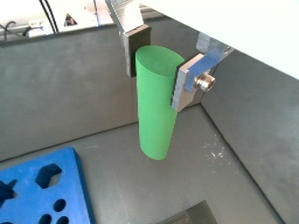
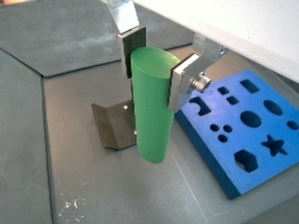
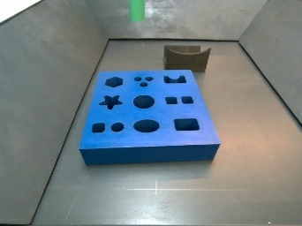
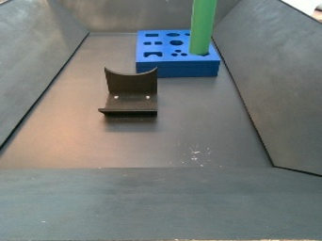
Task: Pick up the oval object. Move up. Move to above the board. Insert the oval object.
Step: Move to above the board.
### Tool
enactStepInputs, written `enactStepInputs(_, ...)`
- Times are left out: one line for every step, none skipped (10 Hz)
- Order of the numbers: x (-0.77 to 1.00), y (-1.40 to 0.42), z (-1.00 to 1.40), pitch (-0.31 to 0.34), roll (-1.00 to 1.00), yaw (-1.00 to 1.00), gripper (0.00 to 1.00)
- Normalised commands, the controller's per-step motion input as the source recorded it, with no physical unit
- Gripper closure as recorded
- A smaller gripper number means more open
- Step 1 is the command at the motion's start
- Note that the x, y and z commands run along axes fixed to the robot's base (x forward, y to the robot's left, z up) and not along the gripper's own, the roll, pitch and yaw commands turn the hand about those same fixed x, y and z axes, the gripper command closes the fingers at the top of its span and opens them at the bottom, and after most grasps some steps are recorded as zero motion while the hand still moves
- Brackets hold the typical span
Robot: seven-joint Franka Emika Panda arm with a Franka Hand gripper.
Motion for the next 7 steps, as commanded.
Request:
enactStepInputs(0.03, -0.03, 0.57, 0.083, 0.10, 0.04, 1.00)
enactStepInputs(0.02, -0.03, 0.41, 0.082, 0.10, 0.04, 1.00)
enactStepInputs(0.01, -0.02, 0.24, 0.080, 0.10, 0.04, 1.00)
enactStepInputs(0.16, -1.00, 0.06, 0.141, 0.01, -1.00, 1.00)
enactStepInputs(0.16, -1.00, 0.05, 0.146, 0.01, -1.00, 1.00)
enactStepInputs(0.17, -1.00, 0.05, 0.164, -0.01, -1.00, 1.00)
enactStepInputs(0.19, -1.00, 0.05, 0.237, -0.06, -1.00, 1.00)
